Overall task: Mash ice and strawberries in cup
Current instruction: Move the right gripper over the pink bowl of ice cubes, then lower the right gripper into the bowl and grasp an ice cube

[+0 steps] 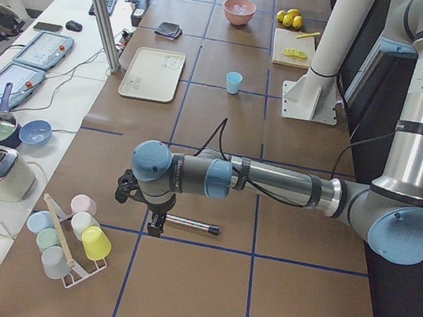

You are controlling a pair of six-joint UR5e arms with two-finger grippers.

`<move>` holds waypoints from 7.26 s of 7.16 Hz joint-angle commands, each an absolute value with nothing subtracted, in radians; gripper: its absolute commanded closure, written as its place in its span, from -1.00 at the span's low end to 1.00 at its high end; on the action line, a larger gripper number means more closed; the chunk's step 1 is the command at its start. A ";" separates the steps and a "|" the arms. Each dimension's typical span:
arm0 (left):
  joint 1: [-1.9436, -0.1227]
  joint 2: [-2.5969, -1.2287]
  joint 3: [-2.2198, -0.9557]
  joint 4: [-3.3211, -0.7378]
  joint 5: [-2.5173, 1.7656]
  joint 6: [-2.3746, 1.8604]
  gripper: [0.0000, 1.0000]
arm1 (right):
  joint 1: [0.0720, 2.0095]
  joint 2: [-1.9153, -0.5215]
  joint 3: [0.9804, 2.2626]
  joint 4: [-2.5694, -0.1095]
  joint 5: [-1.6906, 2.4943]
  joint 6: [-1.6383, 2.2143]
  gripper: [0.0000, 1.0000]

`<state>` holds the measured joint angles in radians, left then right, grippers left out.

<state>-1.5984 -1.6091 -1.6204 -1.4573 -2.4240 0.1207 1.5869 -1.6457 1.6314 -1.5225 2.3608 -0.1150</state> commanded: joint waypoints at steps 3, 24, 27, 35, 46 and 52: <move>-1.600 -1.609 -1.629 -1.457 -2.424 0.120 -1.00 | 1.586 -1.644 1.632 -1.522 2.359 -0.109 -0.99; -1.612 -1.598 -1.669 -1.459 -2.422 0.120 -1.00 | 1.215 -1.755 1.882 -1.525 2.309 0.121 -0.52; -1.614 -1.597 -1.669 -1.459 -2.422 0.118 -1.00 | 1.161 -1.747 1.872 -1.522 2.299 0.121 -0.51; -1.614 -1.598 -1.675 -1.459 -2.422 0.117 -1.00 | 1.114 -1.730 1.842 -1.522 2.283 0.120 -0.27; -1.618 -1.606 -1.677 -1.459 -2.424 0.115 -1.00 | 1.115 -1.707 1.805 -1.522 2.290 0.123 -0.17; -1.621 -1.606 -1.677 -1.457 -2.424 0.115 -1.00 | 1.109 -1.703 1.804 -1.522 2.290 0.123 -0.16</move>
<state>-1.6214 -1.6061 -1.6766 -1.4577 -2.4237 0.1151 1.1110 -1.7031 1.8053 -1.5215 2.2902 0.1227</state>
